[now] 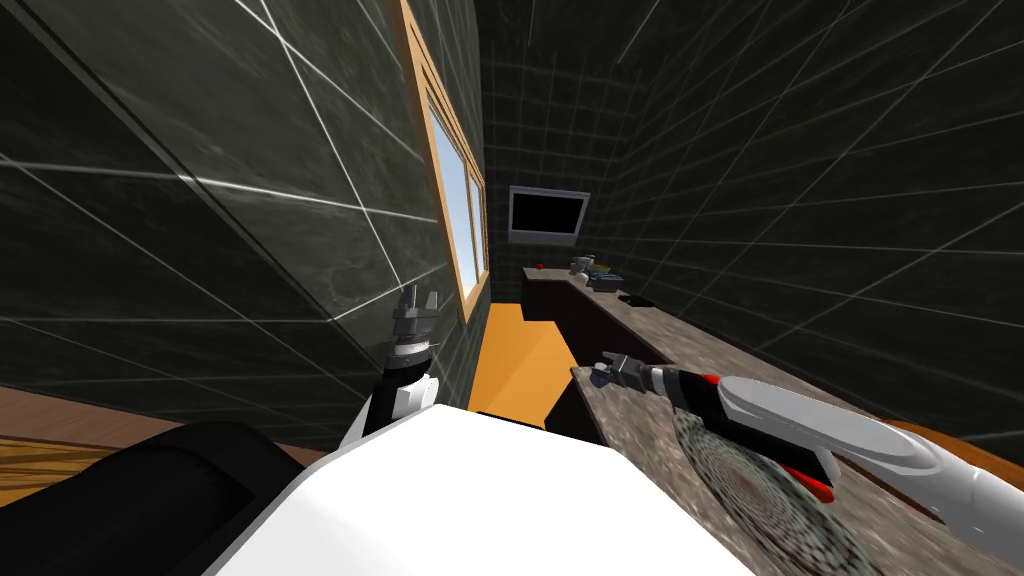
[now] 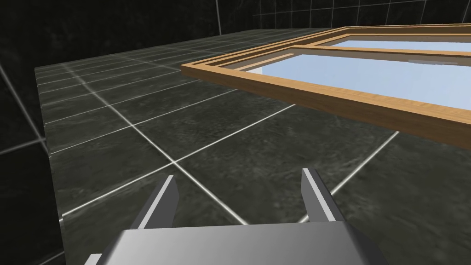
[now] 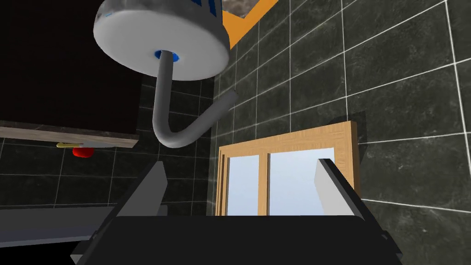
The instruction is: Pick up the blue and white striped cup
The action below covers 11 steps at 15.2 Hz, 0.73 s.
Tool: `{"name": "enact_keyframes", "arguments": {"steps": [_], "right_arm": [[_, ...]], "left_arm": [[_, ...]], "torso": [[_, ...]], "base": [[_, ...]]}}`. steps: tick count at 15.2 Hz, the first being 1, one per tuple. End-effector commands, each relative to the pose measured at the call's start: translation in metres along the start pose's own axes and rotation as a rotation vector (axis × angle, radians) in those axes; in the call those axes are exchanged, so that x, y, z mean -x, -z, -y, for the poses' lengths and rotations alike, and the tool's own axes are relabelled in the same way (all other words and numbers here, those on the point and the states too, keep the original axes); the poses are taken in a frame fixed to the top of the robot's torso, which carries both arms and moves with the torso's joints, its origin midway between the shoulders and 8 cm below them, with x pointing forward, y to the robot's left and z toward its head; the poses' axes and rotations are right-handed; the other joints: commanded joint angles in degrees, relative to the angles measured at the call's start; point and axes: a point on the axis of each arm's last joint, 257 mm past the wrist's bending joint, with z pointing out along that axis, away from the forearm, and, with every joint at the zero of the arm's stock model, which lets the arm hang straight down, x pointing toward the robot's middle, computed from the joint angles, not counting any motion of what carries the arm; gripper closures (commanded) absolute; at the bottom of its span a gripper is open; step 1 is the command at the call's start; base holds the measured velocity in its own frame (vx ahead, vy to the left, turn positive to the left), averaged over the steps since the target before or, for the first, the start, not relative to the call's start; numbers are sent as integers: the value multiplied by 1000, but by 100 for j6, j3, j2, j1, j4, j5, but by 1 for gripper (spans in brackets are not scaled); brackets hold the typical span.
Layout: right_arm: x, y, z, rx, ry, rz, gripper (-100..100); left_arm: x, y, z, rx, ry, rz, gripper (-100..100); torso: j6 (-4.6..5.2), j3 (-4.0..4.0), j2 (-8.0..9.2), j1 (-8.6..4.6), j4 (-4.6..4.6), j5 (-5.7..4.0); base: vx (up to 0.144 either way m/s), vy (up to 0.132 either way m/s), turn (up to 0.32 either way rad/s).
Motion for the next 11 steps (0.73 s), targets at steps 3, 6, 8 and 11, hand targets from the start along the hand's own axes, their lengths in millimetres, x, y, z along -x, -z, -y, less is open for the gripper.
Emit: {"name": "enact_keyframes", "arguments": {"steps": [3, 6, 8, 11], "right_arm": [[-15, 9, 9, -3, 80, -94, -100], [-27, 16, 14, -2, 132, -159, -100], [-38, 22, 17, 3, 173, -217, -100], [-50, 30, 20, 12, 217, -280, -100]], "left_arm": [[0, 0, 0, 0, 0, 0, 0], [0, 0, 0, 0, 0, 0, 0], [0, 0, 0, 0, 0, 0, 0], [0, 0, 0, 0, 0, 0, 0]], "torso": [[0, 1, 1, 1, 0, 0], [0, 1, 2, 3, 0, 0], [0, 1, 3, 1, 0, 0], [0, 2, 4, 4, 1, 1]], "base": [[21, -14, 49], [17, -11, 42], [18, -17, 73], [15, -11, 45]]}}
